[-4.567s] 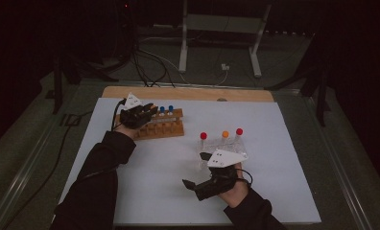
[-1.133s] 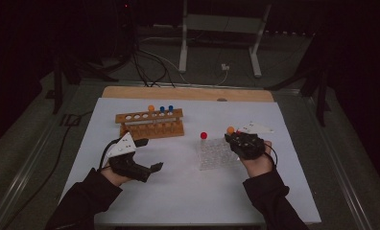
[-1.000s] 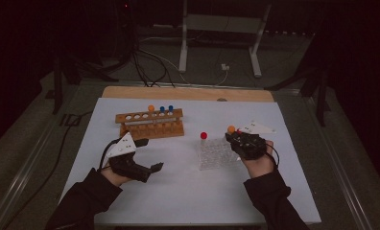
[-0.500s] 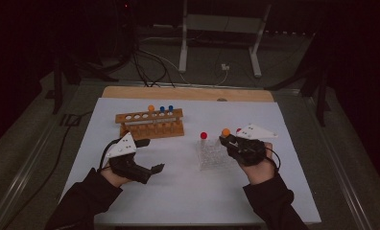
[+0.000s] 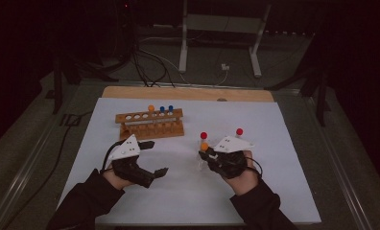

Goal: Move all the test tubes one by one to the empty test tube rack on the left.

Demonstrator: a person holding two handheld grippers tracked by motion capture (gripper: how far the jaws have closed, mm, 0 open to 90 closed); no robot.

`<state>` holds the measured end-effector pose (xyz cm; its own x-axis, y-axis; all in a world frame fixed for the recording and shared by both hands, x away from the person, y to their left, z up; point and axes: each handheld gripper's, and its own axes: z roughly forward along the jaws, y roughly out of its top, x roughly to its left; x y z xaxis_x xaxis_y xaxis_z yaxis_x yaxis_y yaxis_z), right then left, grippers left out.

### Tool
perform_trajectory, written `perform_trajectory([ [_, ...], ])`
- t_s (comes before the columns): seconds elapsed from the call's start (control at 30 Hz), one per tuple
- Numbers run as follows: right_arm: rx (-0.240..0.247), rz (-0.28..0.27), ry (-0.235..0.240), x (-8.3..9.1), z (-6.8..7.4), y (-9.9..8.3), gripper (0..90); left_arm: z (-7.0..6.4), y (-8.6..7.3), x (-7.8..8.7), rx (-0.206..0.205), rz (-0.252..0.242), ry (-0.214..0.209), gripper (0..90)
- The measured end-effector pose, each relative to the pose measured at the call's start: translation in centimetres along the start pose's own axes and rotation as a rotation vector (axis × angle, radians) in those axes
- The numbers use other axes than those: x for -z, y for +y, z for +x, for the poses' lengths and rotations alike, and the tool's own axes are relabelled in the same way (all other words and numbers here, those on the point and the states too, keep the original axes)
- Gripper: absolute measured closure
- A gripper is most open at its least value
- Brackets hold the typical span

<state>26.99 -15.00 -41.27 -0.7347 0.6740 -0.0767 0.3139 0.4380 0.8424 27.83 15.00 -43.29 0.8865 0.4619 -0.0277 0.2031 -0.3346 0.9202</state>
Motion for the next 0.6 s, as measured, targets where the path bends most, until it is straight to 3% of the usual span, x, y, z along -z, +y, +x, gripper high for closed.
perform_trajectory([
  [0.37,0.052,0.064,0.1,-2.7,3.0,-0.8,75.0,-1.0,0.4,-0.9,-0.013,-0.015,-0.057,8.9],
  [0.6,0.064,0.075,0.136,-3.3,4.0,-0.9,75.0,-1.7,0.7,-1.8,-0.039,-0.023,-0.078,27.3],
])
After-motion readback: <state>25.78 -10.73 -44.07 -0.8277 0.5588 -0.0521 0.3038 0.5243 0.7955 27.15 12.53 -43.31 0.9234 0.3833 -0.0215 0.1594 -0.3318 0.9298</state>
